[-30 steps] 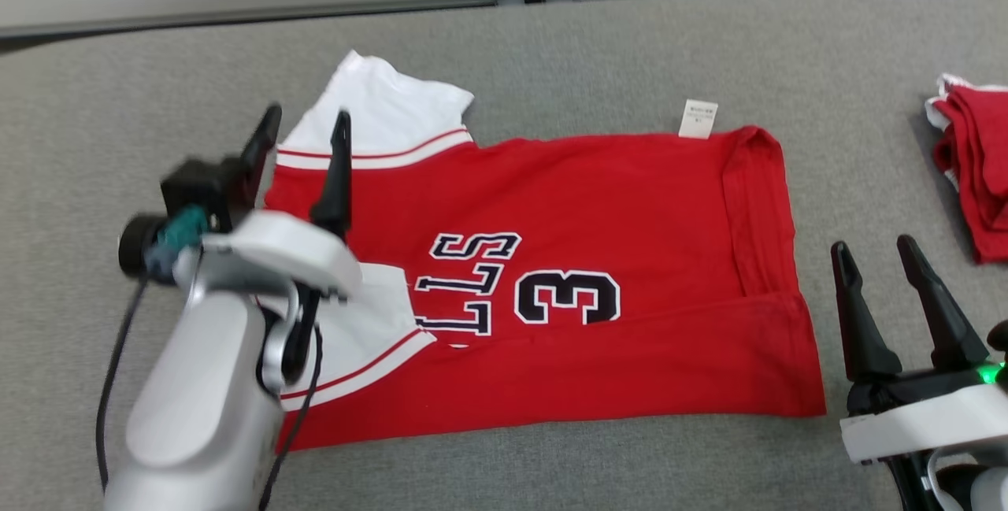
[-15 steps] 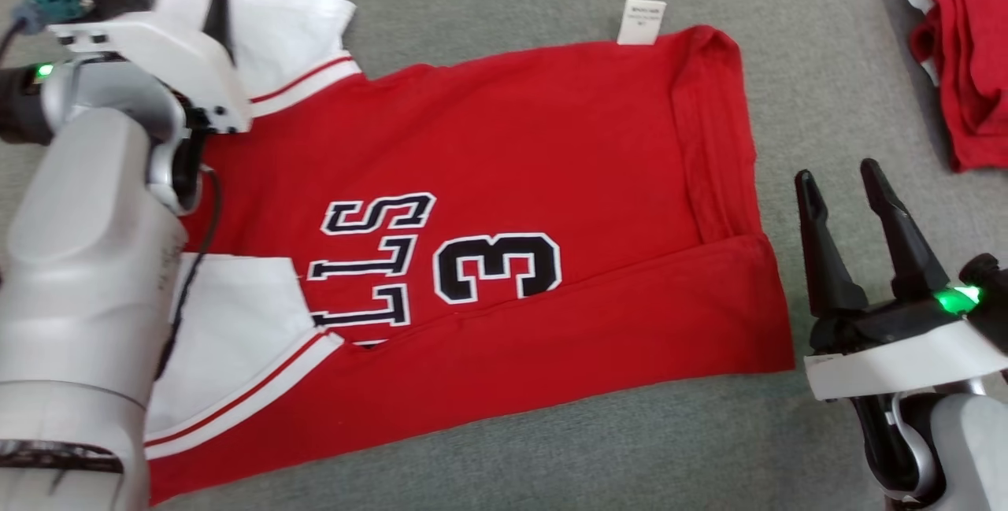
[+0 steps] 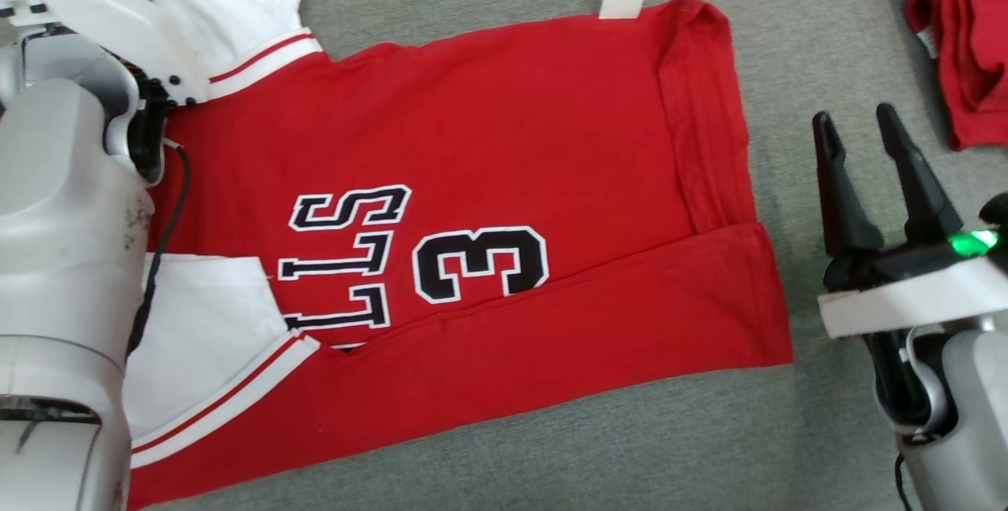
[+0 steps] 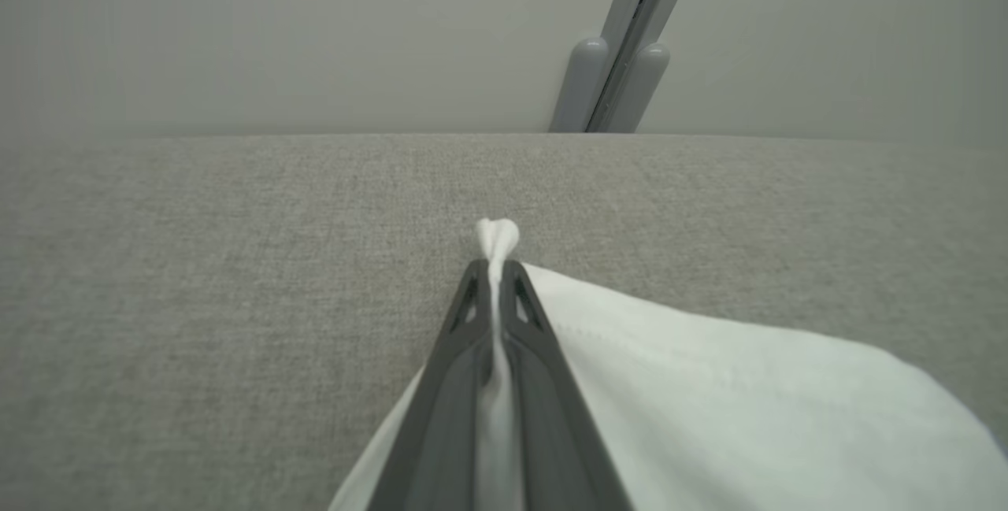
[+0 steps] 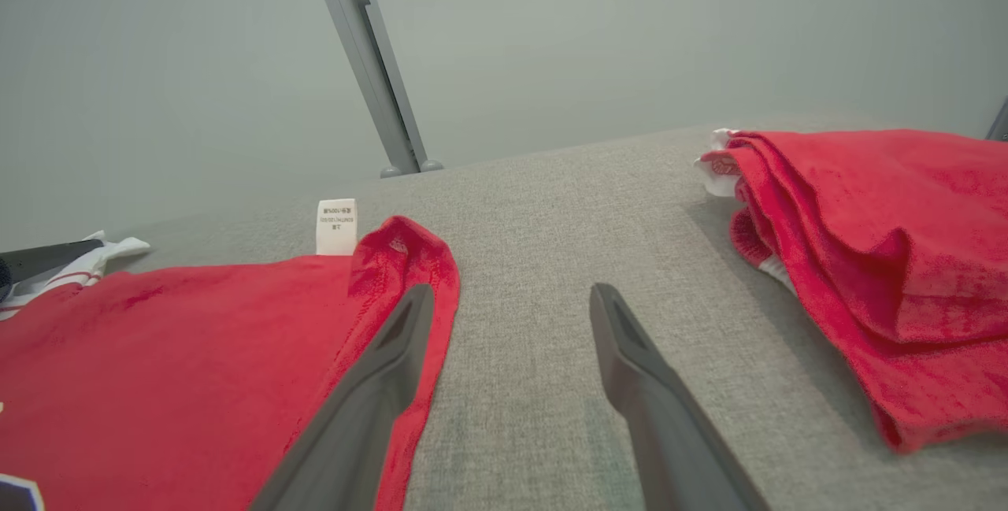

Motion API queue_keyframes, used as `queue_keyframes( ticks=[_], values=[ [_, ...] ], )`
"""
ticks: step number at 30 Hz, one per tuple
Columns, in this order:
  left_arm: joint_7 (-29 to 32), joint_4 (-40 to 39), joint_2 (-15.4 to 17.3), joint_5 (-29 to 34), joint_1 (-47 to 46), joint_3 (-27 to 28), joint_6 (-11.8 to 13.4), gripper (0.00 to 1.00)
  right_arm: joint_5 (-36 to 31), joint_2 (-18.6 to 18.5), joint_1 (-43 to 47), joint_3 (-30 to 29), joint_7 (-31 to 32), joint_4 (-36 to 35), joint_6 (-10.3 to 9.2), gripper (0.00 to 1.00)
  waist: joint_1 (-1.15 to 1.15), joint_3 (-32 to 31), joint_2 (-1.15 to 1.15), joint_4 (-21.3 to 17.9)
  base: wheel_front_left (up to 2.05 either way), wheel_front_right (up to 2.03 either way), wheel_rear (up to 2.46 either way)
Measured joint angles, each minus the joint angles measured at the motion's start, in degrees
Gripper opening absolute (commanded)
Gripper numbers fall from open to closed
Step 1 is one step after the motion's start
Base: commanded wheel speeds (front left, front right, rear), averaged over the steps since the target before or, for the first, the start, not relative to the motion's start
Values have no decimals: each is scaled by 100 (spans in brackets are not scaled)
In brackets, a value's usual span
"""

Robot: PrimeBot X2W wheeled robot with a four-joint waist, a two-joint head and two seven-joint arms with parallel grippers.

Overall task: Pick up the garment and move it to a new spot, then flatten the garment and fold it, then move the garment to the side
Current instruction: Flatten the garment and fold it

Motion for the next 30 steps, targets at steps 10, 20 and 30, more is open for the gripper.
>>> queue_keyframes(
  ticks=[10,20,30],
  values=[
    [-725,45,-549,74,-275,-275,-230,0,160,-553,-1362,403,379,626,0,100,0,163,0,672,0,0,0],
    [-1056,-108,-699,45,-311,-372,-336,0,393,-933,-1819,773,1274,1268,1,0,0,231,0,1099,0,0,0],
    [-1094,-1638,-627,46,308,16,-201,0,516,-1139,-1808,430,1214,1029,1,0,0,67,0,1182,0,0,0]
  ],
)
